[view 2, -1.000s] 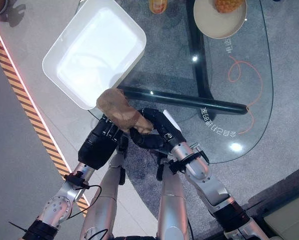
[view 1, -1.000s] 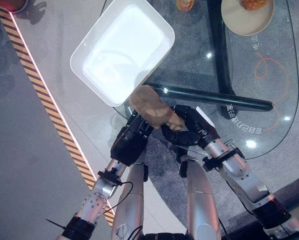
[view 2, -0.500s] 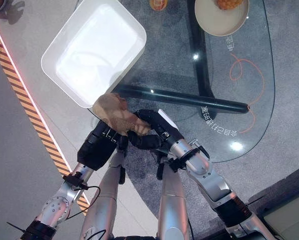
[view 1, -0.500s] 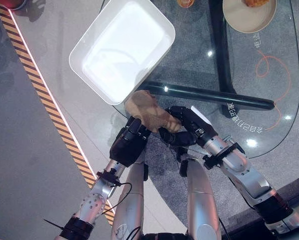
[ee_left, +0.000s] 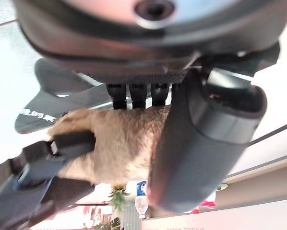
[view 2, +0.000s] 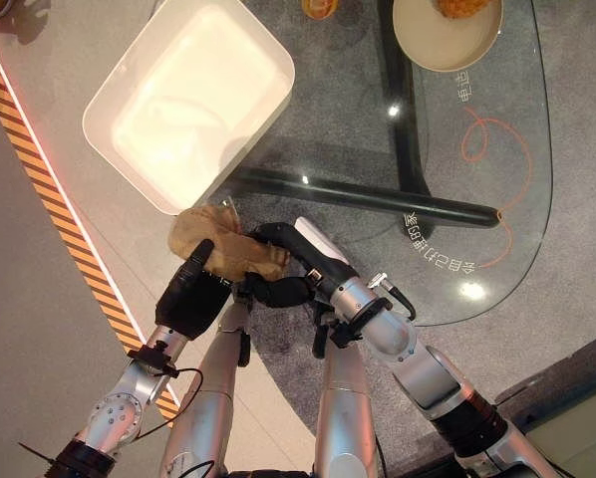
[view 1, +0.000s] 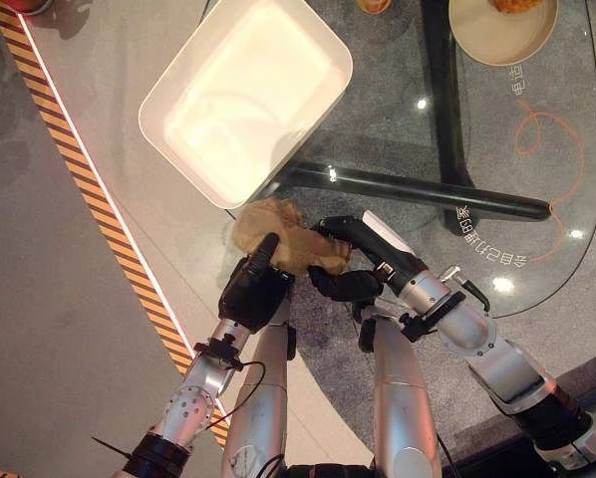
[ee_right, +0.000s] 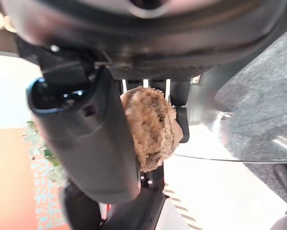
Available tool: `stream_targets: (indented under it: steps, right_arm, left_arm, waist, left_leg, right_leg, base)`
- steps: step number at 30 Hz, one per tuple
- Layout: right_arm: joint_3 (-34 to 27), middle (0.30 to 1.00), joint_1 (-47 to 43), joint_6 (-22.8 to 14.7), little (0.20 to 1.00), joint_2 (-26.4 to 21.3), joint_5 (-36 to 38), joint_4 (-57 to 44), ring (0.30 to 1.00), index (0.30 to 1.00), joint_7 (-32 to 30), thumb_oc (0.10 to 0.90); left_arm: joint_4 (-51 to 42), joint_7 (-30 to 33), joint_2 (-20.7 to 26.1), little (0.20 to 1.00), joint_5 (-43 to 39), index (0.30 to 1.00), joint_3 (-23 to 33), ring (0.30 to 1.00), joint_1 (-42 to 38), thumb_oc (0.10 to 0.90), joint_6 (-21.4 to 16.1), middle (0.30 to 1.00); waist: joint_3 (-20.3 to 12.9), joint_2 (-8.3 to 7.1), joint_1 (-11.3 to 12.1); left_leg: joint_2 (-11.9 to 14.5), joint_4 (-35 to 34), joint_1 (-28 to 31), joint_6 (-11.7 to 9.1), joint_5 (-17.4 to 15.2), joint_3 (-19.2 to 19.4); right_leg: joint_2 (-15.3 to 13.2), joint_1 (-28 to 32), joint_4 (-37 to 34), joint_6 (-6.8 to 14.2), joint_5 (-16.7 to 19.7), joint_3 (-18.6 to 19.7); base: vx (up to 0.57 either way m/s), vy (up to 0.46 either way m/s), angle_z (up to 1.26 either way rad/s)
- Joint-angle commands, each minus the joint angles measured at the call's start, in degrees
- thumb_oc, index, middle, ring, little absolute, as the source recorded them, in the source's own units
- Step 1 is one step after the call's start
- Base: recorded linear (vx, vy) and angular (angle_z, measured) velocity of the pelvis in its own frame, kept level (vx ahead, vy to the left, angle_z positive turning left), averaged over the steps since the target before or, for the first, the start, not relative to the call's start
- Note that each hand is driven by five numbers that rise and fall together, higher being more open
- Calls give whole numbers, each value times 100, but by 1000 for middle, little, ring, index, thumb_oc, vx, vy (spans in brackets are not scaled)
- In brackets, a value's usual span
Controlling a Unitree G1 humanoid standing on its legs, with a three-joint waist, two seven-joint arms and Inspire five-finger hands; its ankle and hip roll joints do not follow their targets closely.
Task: Wipe the table with a cloth and put it in the basket.
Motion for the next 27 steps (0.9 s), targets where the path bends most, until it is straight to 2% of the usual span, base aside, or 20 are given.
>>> stream_targets:
  steps: [1, 10, 17, 19, 21, 27]
  right_arm:
    - [6, 300, 150, -262, 200, -125, -56, -291, 300, 300, -148, 100]
    - [-72, 300, 138, -296, 200, -90, 19, -286, 300, 300, -344, 100]
    - [-166, 300, 186, -289, 200, 18, 37, -237, 300, 300, -799, 100]
    - [-222, 820, 223, -313, 807, 42, 13, -242, 820, 820, -1013, 707]
    - [-251, 900, 237, -320, 900, 55, 11, -231, 900, 900, -1091, 800]
    - [-605, 900, 447, -403, 900, 123, -120, -273, 900, 900, -1655, 800]
  left_arm:
    - [-1291, -607, -215, 200, -164, 300, 197, 300, 92, 100, -53, 300]
    - [-1307, -662, -288, 200, -234, 300, 232, 300, 98, 100, -34, 300]
    - [-1280, -674, -333, 200, -232, 300, 215, 300, 101, 100, -47, 300]
    - [-1289, -677, -343, 200, -219, 300, 216, 300, 117, 100, -56, 300]
    - [-1285, -682, -345, 200, -210, 300, 202, 300, 115, 100, -77, 300]
    - [-1293, -718, -374, 200, -202, 300, 252, 300, 200, 100, -71, 300]
  waist:
    - [-157, -77, 3]
    - [-157, -102, 10]
    - [-157, -103, -1]
    - [-157, -102, -5]
    - [-157, -106, -10]
    - [-157, -116, -43]
  left_leg:
    - [-419, 595, 77, 454, -795, 803]
    - [-409, 548, 128, 454, -793, 833]
    - [-390, 509, 167, 453, -801, 864]
    - [-389, 498, 179, 458, -803, 876]
    - [-385, 505, 175, 461, -811, 882]
    - [-365, 514, 186, 472, -844, 928]
  right_leg:
    - [573, 180, -1142, 79, 999, 166]
    - [561, 239, -1217, 90, 1023, 150]
    - [559, 254, -1236, 101, 1030, 156]
    - [563, 264, -1243, 101, 1029, 157]
    - [562, 258, -1239, 102, 1030, 159]
    - [567, 260, -1228, 111, 1024, 176]
  base:
    - [0, 0, 0]
    - [0, 0, 0]
    - [0, 0, 0]
    - [0, 0, 0]
    - [0, 0, 0]
    - [0, 0, 0]
